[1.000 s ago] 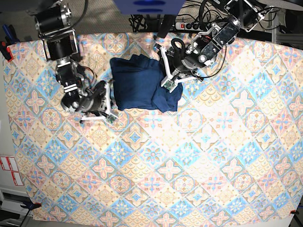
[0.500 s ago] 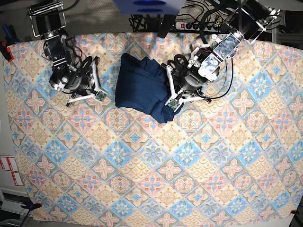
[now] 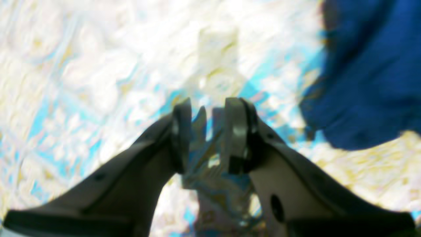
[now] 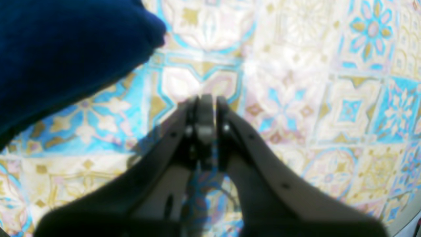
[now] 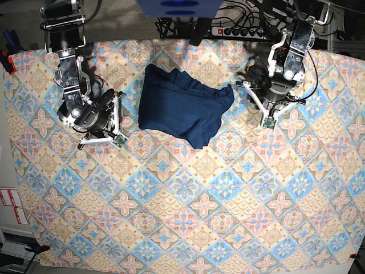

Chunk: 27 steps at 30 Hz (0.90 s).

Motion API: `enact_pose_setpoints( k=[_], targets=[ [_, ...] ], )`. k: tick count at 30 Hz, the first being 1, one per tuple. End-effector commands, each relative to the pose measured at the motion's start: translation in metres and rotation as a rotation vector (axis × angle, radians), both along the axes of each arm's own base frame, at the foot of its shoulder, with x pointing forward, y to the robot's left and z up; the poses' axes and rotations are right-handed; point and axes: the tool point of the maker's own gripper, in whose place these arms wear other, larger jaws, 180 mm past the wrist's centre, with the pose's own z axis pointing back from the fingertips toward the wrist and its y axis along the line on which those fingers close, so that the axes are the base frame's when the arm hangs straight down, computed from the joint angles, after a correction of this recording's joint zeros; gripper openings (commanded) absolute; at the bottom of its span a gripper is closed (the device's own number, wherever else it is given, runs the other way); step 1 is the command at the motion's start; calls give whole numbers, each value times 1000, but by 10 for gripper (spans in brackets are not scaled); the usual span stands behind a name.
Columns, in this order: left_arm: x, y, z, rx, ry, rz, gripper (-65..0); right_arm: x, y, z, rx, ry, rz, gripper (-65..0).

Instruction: Fold the T-shirt properly

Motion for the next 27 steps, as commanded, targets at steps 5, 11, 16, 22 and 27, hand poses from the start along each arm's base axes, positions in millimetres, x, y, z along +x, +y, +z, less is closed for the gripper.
enact_pose_setpoints(
  k=[5, 11, 16, 22, 27],
  targets=[
    [-15, -49, 22, -105, -52, -92, -475, 17, 16, 14, 50, -54, 1, -635],
    [-31, -105, 20, -202, -23, -179, -475, 38, 48, 31, 122, -101, 7, -634],
    [-30, -120, 2, -211, 21, -192, -475, 46, 62, 21, 156, -62, -3, -634],
    [-22, -103, -29, -153, 86, -166, -475, 30, 70, -9, 160, 37, -1, -634],
    [-10, -87, -33, -110, 48, -169, -475, 2, 93, -25, 139, 90, 95, -635]
  ],
)
